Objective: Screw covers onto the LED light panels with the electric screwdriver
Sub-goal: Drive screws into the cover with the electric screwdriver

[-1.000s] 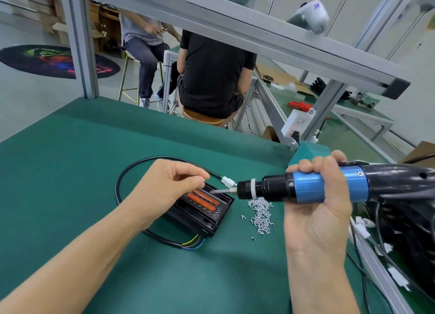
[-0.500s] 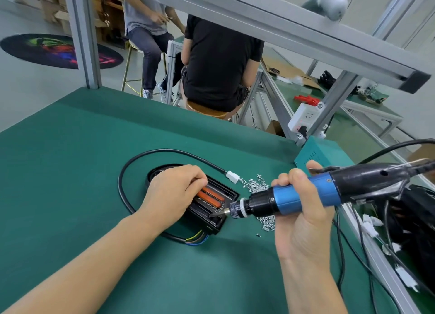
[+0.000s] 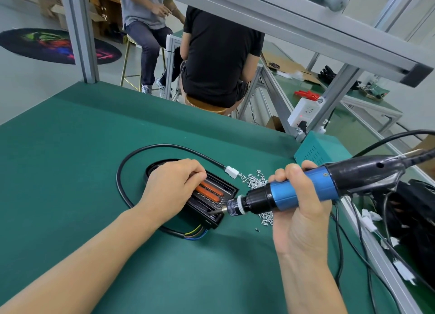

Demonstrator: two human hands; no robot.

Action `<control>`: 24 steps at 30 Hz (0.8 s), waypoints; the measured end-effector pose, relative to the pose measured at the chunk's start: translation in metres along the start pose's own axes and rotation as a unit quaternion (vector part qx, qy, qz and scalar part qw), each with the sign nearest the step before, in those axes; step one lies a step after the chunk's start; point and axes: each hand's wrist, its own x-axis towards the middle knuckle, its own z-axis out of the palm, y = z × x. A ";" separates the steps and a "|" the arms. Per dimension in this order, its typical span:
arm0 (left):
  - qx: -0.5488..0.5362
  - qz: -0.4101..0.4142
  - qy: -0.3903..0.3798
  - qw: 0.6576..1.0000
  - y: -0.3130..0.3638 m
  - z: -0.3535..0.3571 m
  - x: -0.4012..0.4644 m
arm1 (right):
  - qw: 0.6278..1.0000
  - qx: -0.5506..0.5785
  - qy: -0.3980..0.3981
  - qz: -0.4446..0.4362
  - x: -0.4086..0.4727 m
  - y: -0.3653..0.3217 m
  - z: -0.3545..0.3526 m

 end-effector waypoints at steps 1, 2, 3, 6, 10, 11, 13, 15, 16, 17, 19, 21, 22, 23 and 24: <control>0.000 0.000 0.001 1.000 0.000 0.000 0.000 | 1.000 -0.001 -0.001 0.000 0.000 0.000 0.000; 0.000 0.000 0.002 1.000 0.000 0.000 0.000 | 1.000 -0.002 -0.003 0.001 0.000 0.000 0.000; 0.001 0.000 0.003 1.000 0.000 0.000 0.000 | 1.000 -0.003 -0.005 0.001 0.000 -0.001 0.000; 0.002 -0.001 0.004 1.000 0.000 0.000 -0.001 | 1.000 -0.002 -0.007 0.000 0.000 -0.001 0.000; -0.002 -0.002 0.005 1.000 0.000 0.001 0.000 | 1.000 -0.006 -0.009 -0.009 -0.001 -0.002 -0.001; -0.004 -0.004 0.004 1.000 0.000 0.001 0.000 | 1.000 -0.007 -0.010 -0.011 -0.001 -0.002 -0.001; -0.007 -0.006 0.001 1.000 0.000 0.001 0.000 | 1.000 -0.008 -0.010 -0.013 -0.002 -0.003 -0.001; -0.007 -0.008 -0.001 1.000 0.000 0.001 0.001 | 1.000 -0.004 -0.004 -0.016 -0.003 -0.004 -0.002; -0.007 -0.010 -0.003 1.000 0.000 0.000 0.001 | 1.000 0.002 0.003 -0.019 -0.004 -0.004 -0.003; -0.008 -0.012 -0.005 1.000 0.000 0.000 0.001 | 1.000 0.012 0.013 -0.024 -0.004 -0.005 -0.004; -0.015 -0.019 -0.011 1.000 0.001 -0.002 0.001 | 0.998 0.037 0.037 -0.038 -0.006 -0.008 -0.007; -0.029 -0.031 -0.020 0.999 0.003 -0.004 0.002 | 0.995 0.061 0.060 -0.053 -0.007 -0.013 -0.013; -0.040 -0.038 -0.023 0.998 0.004 -0.006 0.004 | 0.993 0.070 0.072 -0.059 -0.008 -0.017 -0.016; -0.055 -0.044 -0.024 0.997 0.007 -0.007 0.007 | 0.991 0.075 0.086 -0.067 -0.010 -0.020 -0.020; -0.071 -0.046 -0.026 0.996 0.011 -0.008 0.010 | 0.989 0.080 0.100 -0.076 -0.012 -0.023 -0.024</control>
